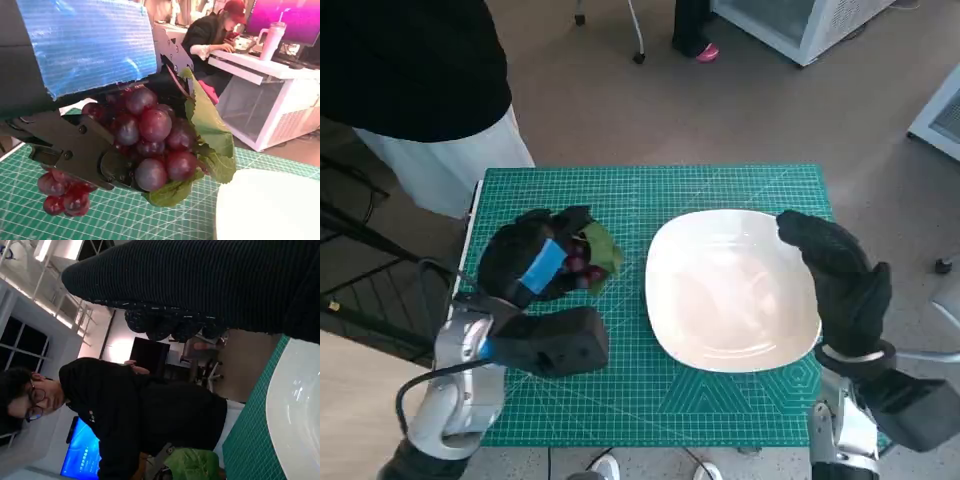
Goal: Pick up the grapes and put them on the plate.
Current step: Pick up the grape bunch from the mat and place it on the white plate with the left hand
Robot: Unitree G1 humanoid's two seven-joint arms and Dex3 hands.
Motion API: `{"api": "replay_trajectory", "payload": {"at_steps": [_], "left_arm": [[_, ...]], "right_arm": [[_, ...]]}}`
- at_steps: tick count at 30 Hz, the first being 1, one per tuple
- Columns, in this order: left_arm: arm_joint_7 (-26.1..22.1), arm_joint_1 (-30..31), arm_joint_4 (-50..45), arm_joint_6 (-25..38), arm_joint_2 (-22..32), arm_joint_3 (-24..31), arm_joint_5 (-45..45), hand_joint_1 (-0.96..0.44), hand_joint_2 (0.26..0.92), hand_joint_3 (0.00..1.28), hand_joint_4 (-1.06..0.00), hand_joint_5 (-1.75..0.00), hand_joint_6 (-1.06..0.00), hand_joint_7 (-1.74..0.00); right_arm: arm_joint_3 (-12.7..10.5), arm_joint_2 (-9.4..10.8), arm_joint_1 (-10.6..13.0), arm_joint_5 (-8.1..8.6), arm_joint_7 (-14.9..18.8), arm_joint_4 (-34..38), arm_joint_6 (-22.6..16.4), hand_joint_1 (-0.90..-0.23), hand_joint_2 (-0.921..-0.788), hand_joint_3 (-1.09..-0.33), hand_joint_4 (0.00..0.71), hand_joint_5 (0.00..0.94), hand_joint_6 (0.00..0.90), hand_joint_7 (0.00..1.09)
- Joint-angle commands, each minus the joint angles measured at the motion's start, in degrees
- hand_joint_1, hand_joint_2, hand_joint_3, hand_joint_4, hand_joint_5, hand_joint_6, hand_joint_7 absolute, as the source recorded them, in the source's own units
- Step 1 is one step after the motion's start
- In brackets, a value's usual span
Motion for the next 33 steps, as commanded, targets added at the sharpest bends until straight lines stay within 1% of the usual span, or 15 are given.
{"api": "replay_trajectory", "payload": {"at_steps": [1, 4, 9, 12, 16, 19, 23, 28, 33], "left_arm": [[-1.4, -2.7, -0.6, 0.0, -1.5, -1.8, 1.2, 0.00, 0.921, 0.08, -0.69, -1.17, -0.59, -1.19], [-1.9, -3.1, -0.5, 0.1, -1.8, -2.1, 1.5, 0.00, 0.921, 0.08, -0.69, -1.17, -0.59, -1.18], [-3.6, -6.6, 0.7, -1.3, -2.7, -5.3, 2.9, 0.00, 0.920, 0.06, -0.72, -1.20, -0.63, -1.09], [-3.9, -7.6, 1.4, -1.7, -3.0, -6.1, 3.3, 0.00, 0.920, 0.05, -0.72, -1.19, -0.63, -1.08], [-4.0, -8.4, 2.3, -2.3, -3.4, -6.7, 3.6, 0.00, 0.920, 0.06, -0.72, -1.17, -0.62, -1.13], [-3.8, -10.2, 4.5, -4.0, -4.2, -7.9, 3.3, 0.00, 0.920, 0.07, -0.71, -1.18, -0.61, -1.13], [-3.5, -12.1, 7.0, -5.4, -5.3, -9.3, 3.5, 0.00, 0.920, 0.07, -0.71, -1.22, -0.61, -1.09], [-3.3, -12.8, 8.1, -6.0, -5.9, -9.7, 3.7, 0.00, 0.920, 0.07, -0.71, -1.26, -0.63, -1.04], [-2.7, -15.3, 11.7, -7.2, -8.1, -11.8, 4.2, 0.00, 0.921, 0.06, -0.67, -1.20, -0.66, -1.12]], "right_arm": [[-0.2, -0.4, 0.7, 0.80, 0.7, 0.7, 1.0, -0.414, -0.921, -0.560, 0.593, 0.001, 0.556, 0.00], [-0.3, -0.4, 0.7, 0.79, 0.7, 0.6, 1.1, -0.415, -0.921, -0.559, 0.593, 0.001, 0.557, 0.00], [-0.5, -0.4, 0.9, 0.84, 0.6, 0.1, 1.2, -0.416, -0.921, -0.558, 0.593, 0.001, 0.557, 0.00], [-0.5, -0.4, 1.1, 0.85, 0.6, -0.2, 1.3, -0.417, -0.921, -0.557, 0.593, 0.001, 0.558, 0.00], [-0.5, -0.4, 1.3, 0.94, 0.6, -0.4, 1.3, -0.418, -0.921, -0.556, 0.594, 0.001, 0.558, 0.00], [-0.6, -0.4, 1.6, 1.07, 0.6, -0.6, 1.1, -0.418, -0.921, -0.555, 0.593, 0.001, 0.558, 0.00], [-0.8, -0.5, 1.8, 1.29, 0.6, -0.7, 1.0, -0.420, -0.921, -0.554, 0.593, 0.001, 0.558, 0.00], [-0.9, -0.6, 1.8, 1.37, 0.6, -0.8, 1.0, -0.423, -0.921, -0.553, 0.594, 0.001, 0.558, 0.00], [-1.3, -0.7, 2.0, 1.35, 0.2, -1.1, 0.9, -0.423, -0.921, -0.552, 0.594, 0.001, 0.558, 0.00]]}}
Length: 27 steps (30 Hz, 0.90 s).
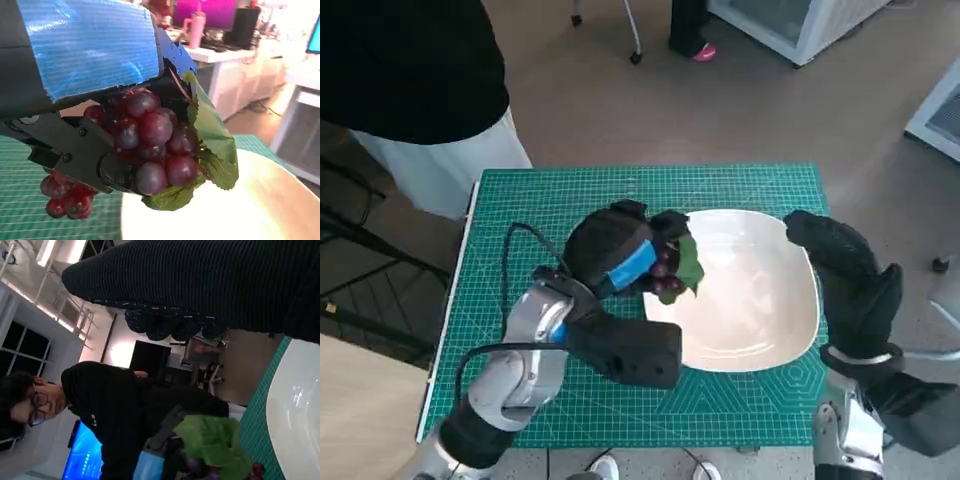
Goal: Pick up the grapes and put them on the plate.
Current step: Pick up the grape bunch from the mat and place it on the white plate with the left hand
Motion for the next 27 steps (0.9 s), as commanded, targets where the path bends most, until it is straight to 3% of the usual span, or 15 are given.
{"api": "replay_trajectory", "payload": {"at_steps": [1, 12, 18, 22, 27], "left_arm": [[1.1, -3.2, 3.2, -1.6, -1.9, -1.7, 1.2, 0.00, 0.921, 0.06, -0.67, -1.19, -0.66, -1.13], [2.2, -7.1, 10.1, -4.0, -5.4, -3.8, 1.3, 0.00, 0.920, 0.05, -0.67, -1.17, -0.67, -1.15], [3.1, -9.4, 14.3, -5.4, -7.3, -4.9, 1.2, 0.00, 0.920, 0.05, -0.72, -1.24, -0.66, -1.02], [4.1, -11.1, 17.8, -6.6, -8.6, -5.9, 1.2, 0.00, 0.921, 0.06, -0.69, -1.22, -0.65, -1.09], [5.2, -13.0, 22.1, -7.9, -10.2, -6.8, 0.9, 0.00, 0.920, 0.10, -0.66, -1.32, -0.61, -1.05]], "right_arm": [[-0.2, -0.1, 1.6, 0.12, -0.1, -0.3, 0.5, -0.423, -0.921, -0.552, 0.594, 0.001, 0.558, 0.00], [-0.7, 0.0, 2.1, -0.43, -1.0, -0.7, -0.1, -0.422, -0.921, -0.550, 0.594, 0.001, 0.558, 0.00], [-1.0, -0.1, 2.3, -0.68, -1.5, -0.9, -0.3, -0.418, -0.921, -0.549, 0.594, 0.000, 0.558, 0.00], [-1.2, -0.1, 2.4, -0.85, -1.8, -1.2, -0.4, -0.423, -0.921, -0.549, 0.594, 0.001, 0.558, 0.00], [-1.4, 0.0, 2.6, -0.95, -2.0, -1.2, -0.8, -0.436, -0.921, -0.547, 0.596, 0.001, 0.557, 0.00]]}}
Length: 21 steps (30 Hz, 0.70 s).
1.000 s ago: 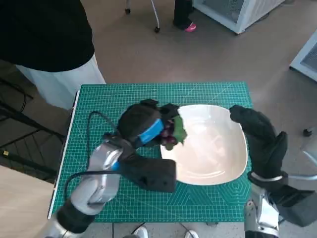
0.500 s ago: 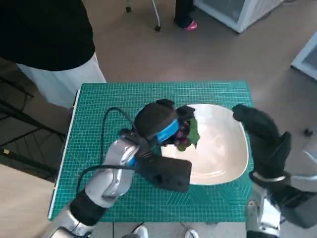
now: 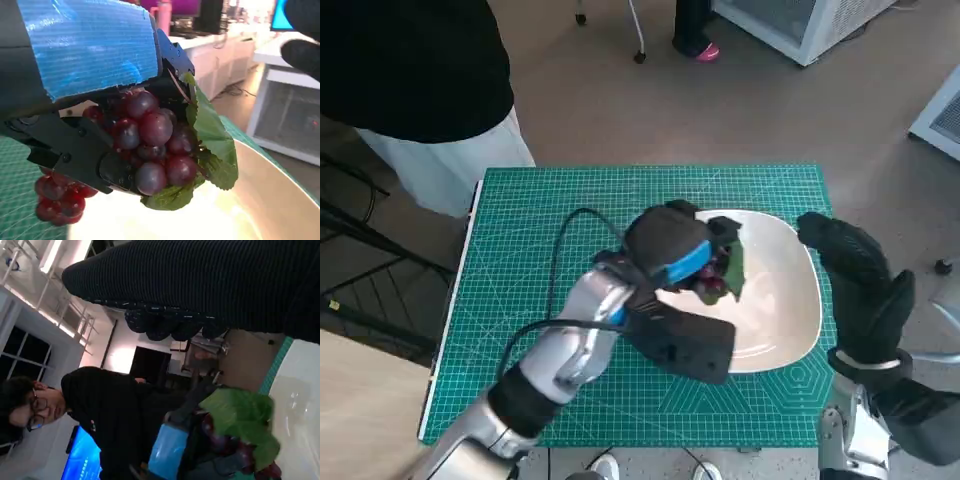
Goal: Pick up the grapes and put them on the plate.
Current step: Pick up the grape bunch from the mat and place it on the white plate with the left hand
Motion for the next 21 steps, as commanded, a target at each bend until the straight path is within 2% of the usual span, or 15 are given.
{"api": "replay_trajectory", "payload": {"at_steps": [1, 21], "left_arm": [[1.6, -2.6, 3.6, -1.7, -1.7, -0.9, -0.3, 0.00, 0.920, 0.10, -0.65, -1.34, -0.61, -1.05], [3.4, -5.5, 12.6, -4.6, -3.8, -2.1, -1.1, 0.00, 0.920, 0.14, -0.63, -1.34, -0.55, -1.14]], "right_arm": [[-0.3, 0.1, 1.5, -0.24, -0.7, 0.2, -0.1, -0.437, -0.921, -0.546, 0.596, 0.001, 0.557, 0.00], [-0.5, 0.3, 1.6, -0.18, -1.3, 0.4, -0.5, -0.441, -0.921, -0.540, 0.598, 0.001, 0.559, 0.00]]}}
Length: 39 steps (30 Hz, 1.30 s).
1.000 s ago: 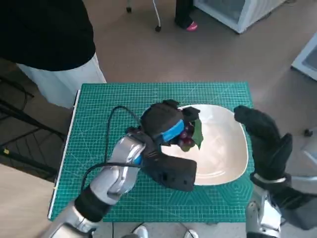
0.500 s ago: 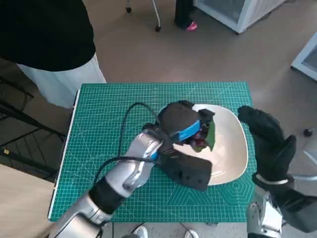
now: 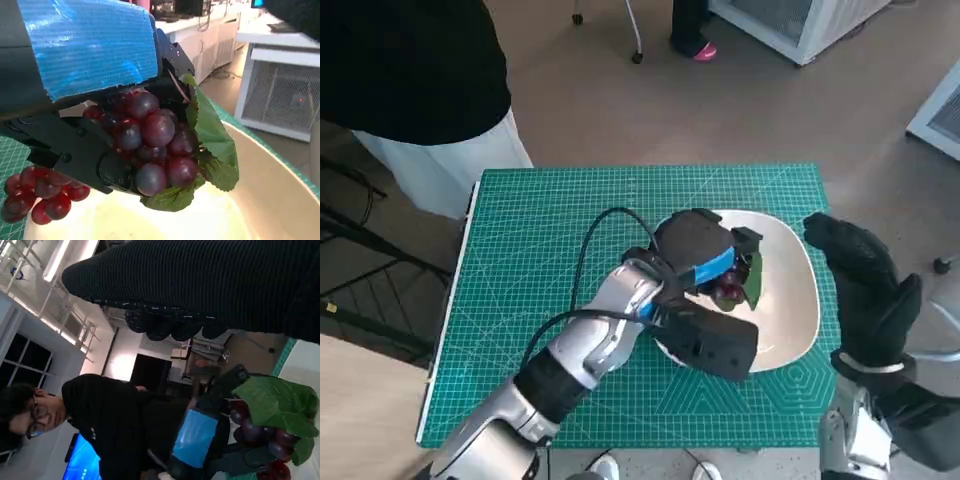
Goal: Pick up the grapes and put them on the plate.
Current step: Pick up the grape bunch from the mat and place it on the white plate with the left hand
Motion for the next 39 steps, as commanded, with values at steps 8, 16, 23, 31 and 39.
{"api": "replay_trajectory", "payload": {"at_steps": [8, 16, 23, 31, 39], "left_arm": [[1.8, -2.1, 2.4, -1.1, -1.2, -0.7, -0.3, 0.00, 0.920, 0.14, -0.64, -1.29, -0.52, -1.20], [2.9, -2.3, 4.2, -1.9, -1.9, -0.6, -1.1, 0.00, 0.921, 0.15, -0.64, -1.23, -0.49, -1.28], [1.4, -1.7, 5.7, -2.5, -3.0, 0.4, -4.2, 0.08, 0.894, 0.11, -0.57, -0.86, -0.49, -0.55], [-2.9, -1.3, 5.7, -2.2, -3.0, 0.6, -8.0, -0.17, 0.818, 0.01, -0.27, -0.05, -0.38, -0.03], [-4.4, -2.5, 7.6, -4.9, -2.1, -0.1, -8.9, -0.33, 0.794, 0.00, -0.07, 0.00, -0.24, 0.00]], "right_arm": [[-0.2, 0.3, 1.1, -0.29, -0.9, 0.5, 0.0, -0.441, -0.921, -0.541, 0.598, 0.001, 0.558, 0.00], [-0.1, 0.4, 1.0, -0.44, -1.0, 0.6, 0.0, -0.444, -0.921, -0.541, 0.598, 0.001, 0.558, 0.00], [0.0, 0.3, 1.1, -0.48, -1.2, 0.4, 0.0, -0.443, -0.921, -0.541, 0.598, 0.000, 0.558, 0.00], [0.1, 0.3, 1.1, -0.41, -1.2, 0.5, 0.0, -0.441, -0.921, -0.542, 0.597, 0.000, 0.558, 0.00], [0.2, 0.4, 1.0, -0.41, -1.1, 0.6, 0.0, -0.442, -0.921, -0.541, 0.598, 0.000, 0.558, 0.00]]}}
